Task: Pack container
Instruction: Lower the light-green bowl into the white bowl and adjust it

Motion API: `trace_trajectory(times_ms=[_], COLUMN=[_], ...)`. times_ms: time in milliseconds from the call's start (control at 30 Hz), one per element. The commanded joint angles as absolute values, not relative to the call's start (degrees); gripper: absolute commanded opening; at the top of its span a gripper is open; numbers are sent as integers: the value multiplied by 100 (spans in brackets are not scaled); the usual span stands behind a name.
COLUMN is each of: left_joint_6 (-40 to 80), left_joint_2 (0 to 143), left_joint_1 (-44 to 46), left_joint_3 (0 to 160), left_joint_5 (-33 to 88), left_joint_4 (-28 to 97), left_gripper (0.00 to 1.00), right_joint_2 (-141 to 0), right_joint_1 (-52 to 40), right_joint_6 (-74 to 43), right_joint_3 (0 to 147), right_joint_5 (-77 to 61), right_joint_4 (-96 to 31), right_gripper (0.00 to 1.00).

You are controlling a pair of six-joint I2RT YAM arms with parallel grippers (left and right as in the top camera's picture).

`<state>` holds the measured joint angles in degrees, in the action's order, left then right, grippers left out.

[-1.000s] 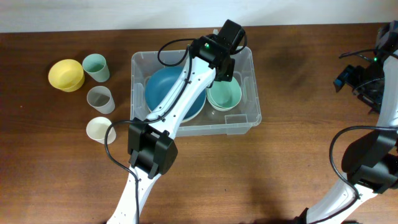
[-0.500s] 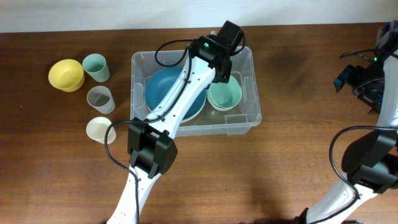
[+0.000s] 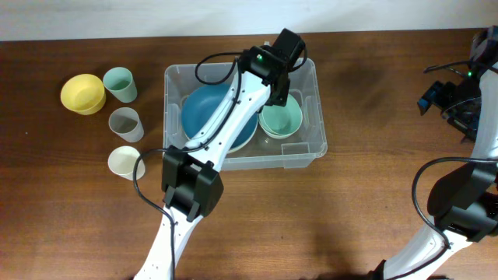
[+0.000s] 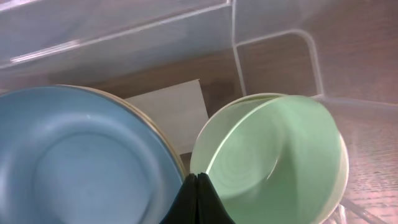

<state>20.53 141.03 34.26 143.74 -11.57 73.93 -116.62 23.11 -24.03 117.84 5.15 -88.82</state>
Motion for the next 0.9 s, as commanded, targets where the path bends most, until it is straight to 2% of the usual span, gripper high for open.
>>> trace_trajectory(times_ms=[0, 867], left_joint_6=[2005, 2010], left_joint_2=[14208, 14296], left_joint_1=[3376, 3376], left_joint_3=[14405, 14405], left_joint_5=[-1072, -1011], left_joint_4=[7402, 7422], left_gripper=[1, 1], right_joint_2=[-11673, -11673], right_joint_1=[2327, 2327], right_joint_6=[-2447, -2447], right_joint_3=[11762, 11762], right_joint_5=[607, 607], right_joint_4=[-8884, -8884], right_gripper=[99, 99])
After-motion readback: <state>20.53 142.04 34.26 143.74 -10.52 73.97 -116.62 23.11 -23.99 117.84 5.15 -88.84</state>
